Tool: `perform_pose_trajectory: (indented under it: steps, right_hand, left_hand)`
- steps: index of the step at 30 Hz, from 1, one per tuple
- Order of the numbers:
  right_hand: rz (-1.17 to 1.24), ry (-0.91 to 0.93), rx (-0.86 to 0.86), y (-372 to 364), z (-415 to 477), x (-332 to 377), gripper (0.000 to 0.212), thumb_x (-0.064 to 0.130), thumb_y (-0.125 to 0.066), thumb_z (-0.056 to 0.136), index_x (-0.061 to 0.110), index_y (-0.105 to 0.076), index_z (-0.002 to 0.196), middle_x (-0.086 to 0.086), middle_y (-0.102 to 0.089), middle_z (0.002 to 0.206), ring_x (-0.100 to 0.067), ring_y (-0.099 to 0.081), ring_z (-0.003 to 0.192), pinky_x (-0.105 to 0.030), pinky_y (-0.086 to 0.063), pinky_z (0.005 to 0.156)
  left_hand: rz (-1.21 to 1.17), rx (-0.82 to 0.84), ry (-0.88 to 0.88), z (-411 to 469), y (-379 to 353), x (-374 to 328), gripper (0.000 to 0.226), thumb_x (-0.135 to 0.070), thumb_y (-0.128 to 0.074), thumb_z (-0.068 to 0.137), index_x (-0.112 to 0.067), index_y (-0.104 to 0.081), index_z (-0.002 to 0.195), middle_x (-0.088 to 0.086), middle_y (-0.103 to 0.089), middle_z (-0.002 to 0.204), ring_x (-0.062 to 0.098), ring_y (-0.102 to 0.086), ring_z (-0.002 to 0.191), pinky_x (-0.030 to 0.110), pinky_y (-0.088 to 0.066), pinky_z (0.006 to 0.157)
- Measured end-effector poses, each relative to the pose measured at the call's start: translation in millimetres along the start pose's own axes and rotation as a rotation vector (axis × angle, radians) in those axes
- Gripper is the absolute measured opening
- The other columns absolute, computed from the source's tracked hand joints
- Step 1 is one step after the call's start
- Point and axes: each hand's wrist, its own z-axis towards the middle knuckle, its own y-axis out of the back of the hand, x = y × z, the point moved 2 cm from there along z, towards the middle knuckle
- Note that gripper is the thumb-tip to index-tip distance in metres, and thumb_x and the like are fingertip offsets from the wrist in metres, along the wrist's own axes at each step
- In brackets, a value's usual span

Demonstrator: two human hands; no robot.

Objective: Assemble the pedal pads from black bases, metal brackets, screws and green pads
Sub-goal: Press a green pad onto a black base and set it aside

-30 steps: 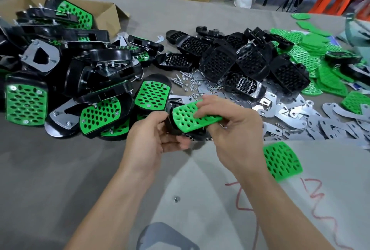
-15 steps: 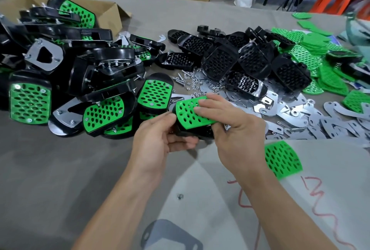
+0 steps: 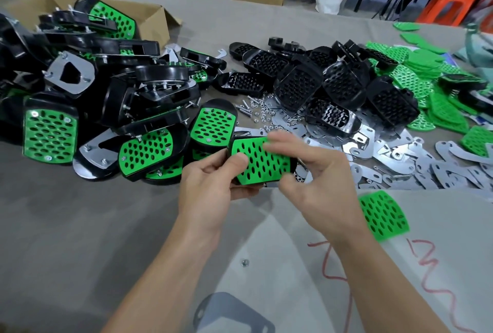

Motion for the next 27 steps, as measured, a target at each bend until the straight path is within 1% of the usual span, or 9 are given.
perform_pose_trajectory:
  steps: [3, 5, 6, 9, 12, 17, 20, 23, 27]
  right_hand:
    - [0.108, -0.185, -0.089, 7.2, 1.9, -4.0, 0.057, 0.020, -0.077, 0.078, 0.030, -0.065, 0.133, 0.016, -0.069, 0.125, 0.000, -0.062, 0.119, -0.026, -0.054, 0.096]
    - [0.234, -0.347, -0.044, 4.4, 3.1, -7.6, 0.063, 0.031, -0.079, 0.078, 0.032, -0.060, 0.138, 0.010, -0.071, 0.120, -0.007, -0.068, 0.111, -0.031, -0.057, 0.088]
    - [0.295, -0.389, -0.030, 3.6, 2.9, -9.2, 0.059, 0.031, -0.079, 0.078, 0.031, -0.062, 0.135, 0.005, -0.072, 0.116, -0.013, -0.070, 0.106, -0.034, -0.059, 0.083]
    - [0.369, -0.373, -0.036, 1.8, 3.5, -7.5, 0.041, 0.017, -0.077, 0.077, 0.021, -0.070, 0.117, -0.008, -0.074, 0.103, -0.026, -0.071, 0.094, -0.040, -0.059, 0.079]
    - [0.493, -0.373, -0.064, 1.5, 3.4, -5.0, 0.032, 0.004, -0.076, 0.072, 0.019, -0.073, 0.100, -0.006, -0.073, 0.091, -0.019, -0.068, 0.086, -0.032, -0.057, 0.073]
    - [0.503, -0.361, -0.089, 4.6, 2.6, -3.3, 0.034, -0.014, -0.073, 0.078, 0.011, -0.070, 0.101, -0.006, -0.071, 0.087, -0.022, -0.067, 0.086, -0.035, -0.058, 0.074]
    - [0.468, -0.366, -0.076, 5.0, 1.8, -2.8, 0.034, -0.011, -0.077, 0.076, 0.008, -0.068, 0.103, -0.008, -0.071, 0.088, -0.023, -0.068, 0.085, -0.038, -0.058, 0.076]
    - [0.373, -0.380, 0.031, 5.1, 1.9, -3.3, 0.033, 0.006, -0.076, 0.074, 0.012, -0.069, 0.105, -0.006, -0.071, 0.088, -0.019, -0.068, 0.084, -0.035, -0.058, 0.074]
    - [0.348, -0.371, 0.091, 5.6, 2.7, -1.1, 0.023, 0.015, -0.077, 0.077, 0.013, -0.071, 0.099, -0.008, -0.070, 0.086, -0.021, -0.067, 0.083, -0.040, -0.057, 0.077]
  left_hand:
    - [0.002, 0.064, -0.031, -3.6, -3.3, -2.8, 0.019, -0.008, -0.064, 0.096, -0.015, -0.079, 0.104, 0.009, -0.079, 0.100, 0.029, -0.077, 0.092, 0.036, -0.064, 0.070]
    - [-0.003, 0.085, -0.052, -4.5, -3.9, -4.5, 0.019, -0.008, -0.063, 0.096, -0.015, -0.077, 0.107, 0.006, -0.079, 0.102, 0.025, -0.076, 0.094, 0.031, -0.063, 0.070]
    - [-0.002, 0.089, -0.062, -4.7, -3.8, -4.7, 0.019, -0.008, -0.064, 0.096, -0.017, -0.077, 0.106, 0.005, -0.079, 0.102, 0.024, -0.076, 0.095, 0.029, -0.062, 0.069]
    - [0.024, 0.102, -0.107, -4.5, -4.4, -4.0, 0.019, -0.009, -0.068, 0.094, -0.022, -0.081, 0.099, 0.004, -0.079, 0.101, 0.023, -0.076, 0.096, 0.027, -0.061, 0.072]
    - [0.108, 0.117, -0.215, -5.1, -5.7, -4.1, 0.023, -0.017, -0.071, 0.088, -0.035, -0.081, 0.098, -0.003, -0.079, 0.103, 0.015, -0.074, 0.099, 0.023, -0.058, 0.082]
    - [0.169, 0.137, -0.264, -4.5, -5.3, -3.7, 0.034, -0.016, -0.069, 0.089, -0.045, -0.078, 0.104, -0.009, -0.079, 0.104, 0.008, -0.074, 0.098, 0.018, -0.056, 0.079]
    - [0.123, 0.150, -0.187, -3.2, -2.6, -0.9, 0.033, -0.008, -0.067, 0.092, -0.035, -0.079, 0.106, -0.003, -0.079, 0.105, 0.013, -0.075, 0.097, 0.022, -0.058, 0.073]
    - [0.098, 0.141, -0.107, -1.1, 0.6, 3.7, 0.033, 0.001, -0.062, 0.095, -0.022, -0.076, 0.115, 0.003, -0.079, 0.106, 0.022, -0.075, 0.098, 0.035, -0.063, 0.077]
    - [0.072, 0.141, -0.060, -1.9, 0.2, 4.6, 0.031, 0.004, -0.059, 0.096, -0.016, -0.075, 0.112, 0.007, -0.079, 0.103, 0.021, -0.076, 0.093, 0.033, -0.063, 0.074]
